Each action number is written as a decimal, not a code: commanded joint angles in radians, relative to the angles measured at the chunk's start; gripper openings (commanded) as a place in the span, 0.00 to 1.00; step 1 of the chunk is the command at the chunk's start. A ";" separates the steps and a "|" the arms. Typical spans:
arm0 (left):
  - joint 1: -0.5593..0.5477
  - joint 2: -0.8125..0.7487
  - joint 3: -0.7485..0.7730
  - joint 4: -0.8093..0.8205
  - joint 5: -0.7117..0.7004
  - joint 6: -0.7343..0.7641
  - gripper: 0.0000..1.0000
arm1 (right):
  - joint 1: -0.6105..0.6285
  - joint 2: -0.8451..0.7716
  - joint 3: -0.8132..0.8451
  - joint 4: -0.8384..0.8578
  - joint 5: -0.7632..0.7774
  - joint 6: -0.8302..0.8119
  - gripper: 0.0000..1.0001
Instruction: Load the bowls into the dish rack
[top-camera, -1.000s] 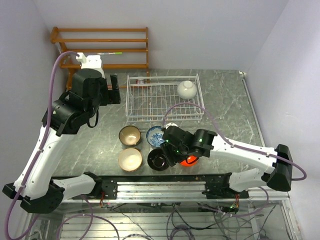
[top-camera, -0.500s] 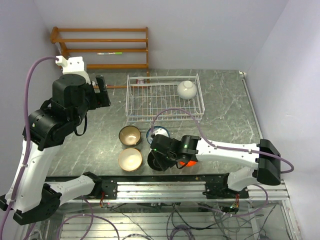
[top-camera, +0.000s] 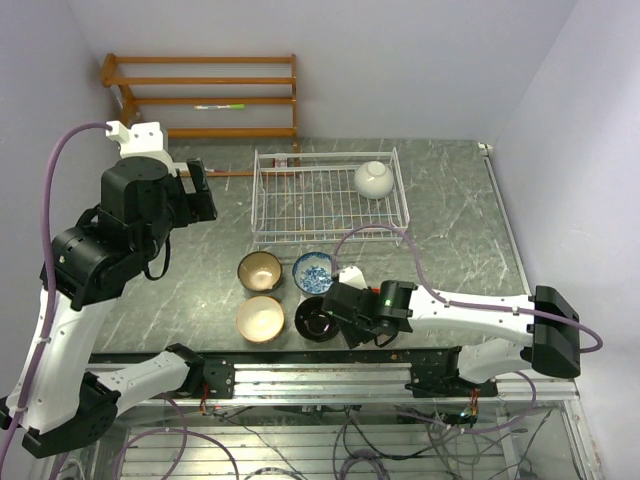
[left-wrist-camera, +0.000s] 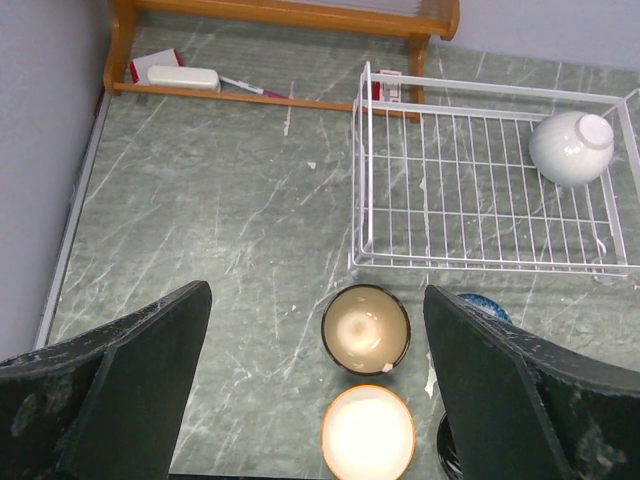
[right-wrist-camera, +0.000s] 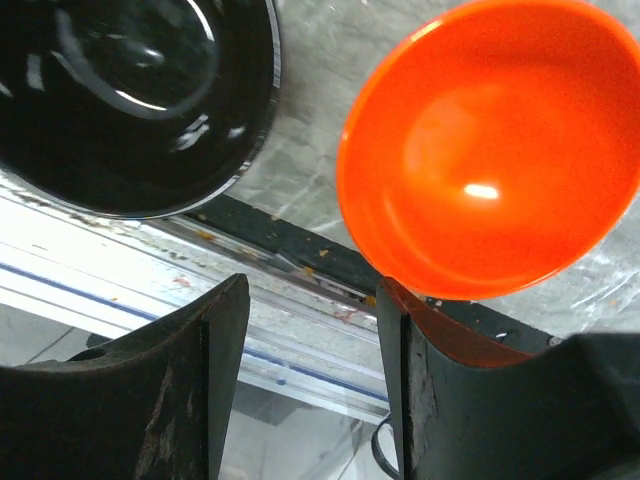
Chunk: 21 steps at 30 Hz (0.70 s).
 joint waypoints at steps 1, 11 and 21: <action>-0.006 -0.012 -0.024 0.010 0.009 -0.014 0.99 | -0.018 -0.014 -0.040 0.008 0.027 0.043 0.53; -0.006 -0.024 -0.030 0.000 0.004 -0.019 0.99 | -0.098 0.016 -0.032 0.065 0.041 -0.066 0.51; -0.006 -0.019 -0.027 -0.005 -0.005 -0.026 0.99 | -0.217 -0.006 -0.112 0.186 -0.074 -0.177 0.46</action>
